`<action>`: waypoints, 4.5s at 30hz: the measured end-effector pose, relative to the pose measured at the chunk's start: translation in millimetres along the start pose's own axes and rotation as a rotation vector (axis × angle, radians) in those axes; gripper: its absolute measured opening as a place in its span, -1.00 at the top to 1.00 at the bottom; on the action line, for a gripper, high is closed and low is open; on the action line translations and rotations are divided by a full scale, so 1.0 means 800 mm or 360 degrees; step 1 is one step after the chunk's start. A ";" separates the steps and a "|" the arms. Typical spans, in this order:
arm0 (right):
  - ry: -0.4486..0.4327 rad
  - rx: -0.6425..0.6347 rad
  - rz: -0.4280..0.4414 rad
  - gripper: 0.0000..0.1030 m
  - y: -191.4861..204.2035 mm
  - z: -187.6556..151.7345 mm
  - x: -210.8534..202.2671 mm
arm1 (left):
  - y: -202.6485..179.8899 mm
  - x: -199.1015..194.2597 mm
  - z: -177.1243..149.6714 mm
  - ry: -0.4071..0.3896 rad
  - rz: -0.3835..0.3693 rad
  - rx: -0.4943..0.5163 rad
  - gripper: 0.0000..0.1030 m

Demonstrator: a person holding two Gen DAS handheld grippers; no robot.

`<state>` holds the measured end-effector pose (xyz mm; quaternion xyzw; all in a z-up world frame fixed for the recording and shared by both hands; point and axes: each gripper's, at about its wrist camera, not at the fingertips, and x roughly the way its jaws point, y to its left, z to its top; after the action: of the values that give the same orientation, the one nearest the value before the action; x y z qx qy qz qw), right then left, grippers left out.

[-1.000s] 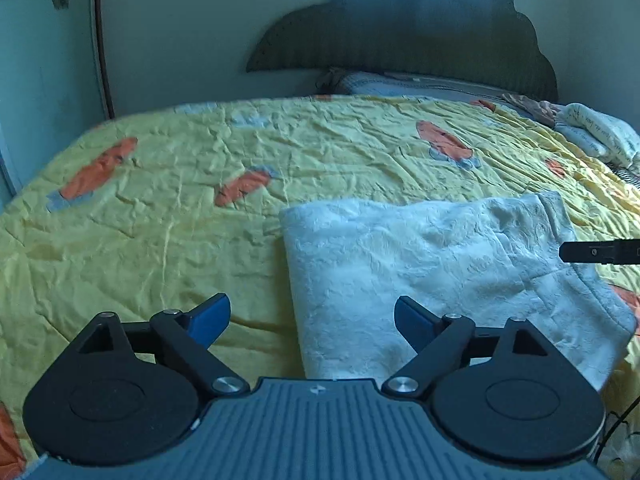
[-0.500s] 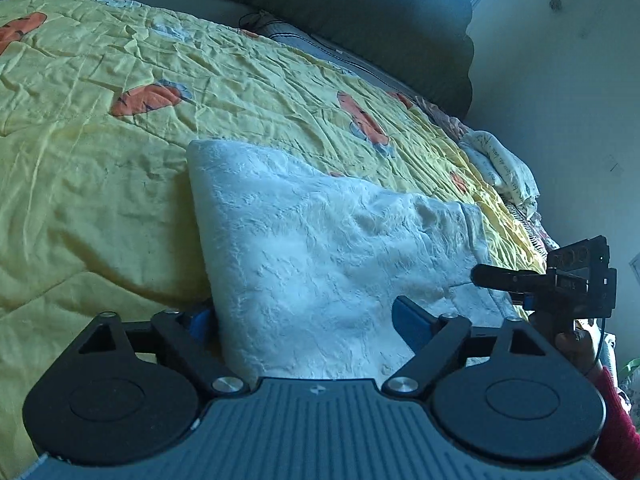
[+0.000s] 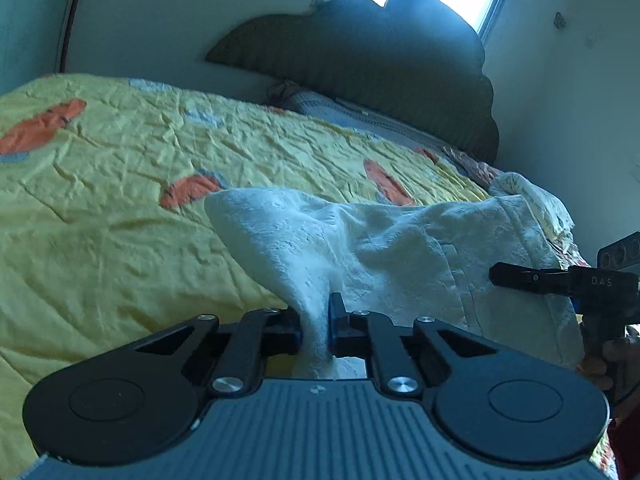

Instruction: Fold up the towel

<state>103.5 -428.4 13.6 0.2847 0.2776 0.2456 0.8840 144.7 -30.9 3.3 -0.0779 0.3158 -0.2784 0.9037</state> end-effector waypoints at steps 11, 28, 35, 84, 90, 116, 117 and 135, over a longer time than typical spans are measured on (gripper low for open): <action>0.0180 -0.0067 -0.0496 -0.10 -0.017 0.029 0.148 | 0.086 0.065 0.036 0.0181 0.0319 -0.0105 0.52; 0.0031 -0.0593 -0.0927 -0.53 0.120 -0.071 0.069 | 0.006 -0.062 -0.030 -0.0057 0.0791 0.0332 -0.52; -0.0173 -0.0303 -0.0845 -1.00 0.203 -0.117 0.004 | -0.029 -0.128 -0.072 -0.0052 0.0759 0.0073 -0.79; 0.0023 -0.0429 -0.1147 -1.00 0.177 -0.220 0.071 | -0.023 -0.084 -0.151 0.0075 0.0780 0.0109 -0.98; 0.0032 -0.0454 -0.1125 -1.00 0.178 -0.221 0.072 | -0.023 -0.083 -0.151 0.0075 0.0779 0.0107 -0.99; 0.0023 -0.0443 -0.1113 -1.00 0.178 -0.220 0.071 | -0.023 -0.083 -0.151 0.0074 0.0778 0.0107 -1.00; 0.0023 -0.0443 -0.1113 -1.00 0.178 -0.219 0.071 | -0.023 -0.083 -0.151 0.0074 0.0779 0.0107 -1.00; 0.0021 -0.0441 -0.1113 -1.00 0.179 -0.219 0.072 | -0.023 -0.083 -0.151 0.0074 0.0779 0.0106 -1.00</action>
<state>-5.2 -227.6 -35.0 0.0489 0.3280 -0.0341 0.9428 19.6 -5.4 -50.8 0.0372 0.3367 -0.0633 0.9387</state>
